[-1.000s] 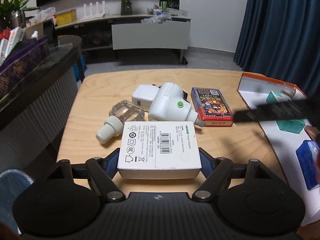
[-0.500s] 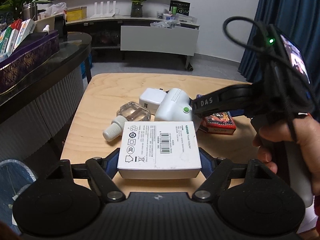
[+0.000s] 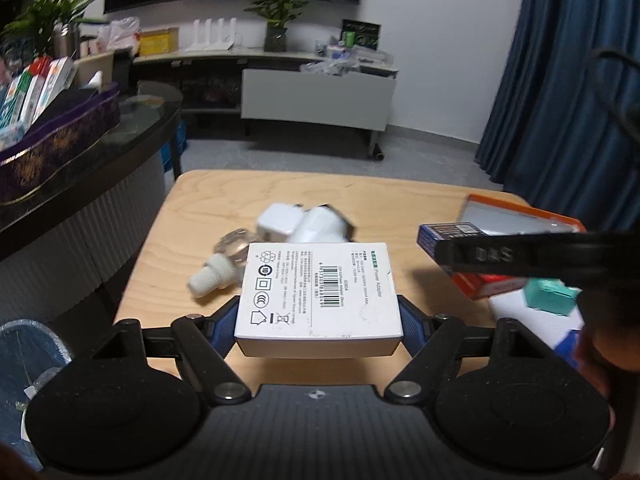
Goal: Organize rigid objects
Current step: 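Grasp the red card box with the right tool and lift it, then carry the white box and red card box over the white lid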
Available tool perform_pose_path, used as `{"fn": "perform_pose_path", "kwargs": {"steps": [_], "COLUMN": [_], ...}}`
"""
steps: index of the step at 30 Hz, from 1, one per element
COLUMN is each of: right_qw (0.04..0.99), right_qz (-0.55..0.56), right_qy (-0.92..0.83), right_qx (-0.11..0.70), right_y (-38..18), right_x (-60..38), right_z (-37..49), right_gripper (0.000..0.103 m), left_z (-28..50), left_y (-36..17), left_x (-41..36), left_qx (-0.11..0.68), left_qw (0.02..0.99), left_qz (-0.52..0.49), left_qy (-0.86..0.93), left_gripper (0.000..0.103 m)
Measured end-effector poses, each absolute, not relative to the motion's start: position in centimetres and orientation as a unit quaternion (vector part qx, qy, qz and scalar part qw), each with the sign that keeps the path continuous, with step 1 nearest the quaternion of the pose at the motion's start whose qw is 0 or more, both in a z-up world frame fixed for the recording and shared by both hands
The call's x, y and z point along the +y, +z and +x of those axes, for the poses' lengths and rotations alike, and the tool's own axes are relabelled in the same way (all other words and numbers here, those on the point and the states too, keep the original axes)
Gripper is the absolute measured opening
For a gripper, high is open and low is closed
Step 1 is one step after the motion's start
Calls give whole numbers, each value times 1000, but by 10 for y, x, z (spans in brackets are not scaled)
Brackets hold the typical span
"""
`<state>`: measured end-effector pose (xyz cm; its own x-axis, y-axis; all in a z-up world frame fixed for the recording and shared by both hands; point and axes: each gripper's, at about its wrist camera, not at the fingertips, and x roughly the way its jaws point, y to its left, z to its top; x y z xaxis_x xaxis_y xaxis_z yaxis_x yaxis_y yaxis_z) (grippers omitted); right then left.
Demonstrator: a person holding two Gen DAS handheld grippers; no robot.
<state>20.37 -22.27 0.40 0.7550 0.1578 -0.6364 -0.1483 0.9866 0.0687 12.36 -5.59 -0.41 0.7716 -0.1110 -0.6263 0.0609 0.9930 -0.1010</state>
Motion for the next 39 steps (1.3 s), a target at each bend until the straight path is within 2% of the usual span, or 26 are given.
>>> {"fn": "perform_pose_path", "kwargs": {"steps": [8, 23, 32, 39], "right_qw": [946, 962, 961, 963], "right_qz": [31, 53, 82, 99], "right_qy": [69, -14, -49, -65], "right_qx": [314, 269, 260, 243], "right_y": [19, 34, 35, 47], "right_x": [-272, -354, -392, -414], "right_z": [144, 83, 74, 84], "right_gripper": [71, 71, 71, 71], "left_z": [113, 100, 107, 129], "left_y": [-3, 13, 12, 33], "left_x": [-85, -161, -195, -221], "left_qx": [346, 333, 346, 328], "left_qw": [935, 933, 924, 927], "left_qz": [-24, -19, -1, 27], "left_qy": [-72, -137, -165, -178], "left_gripper": [79, 79, 79, 79]}}
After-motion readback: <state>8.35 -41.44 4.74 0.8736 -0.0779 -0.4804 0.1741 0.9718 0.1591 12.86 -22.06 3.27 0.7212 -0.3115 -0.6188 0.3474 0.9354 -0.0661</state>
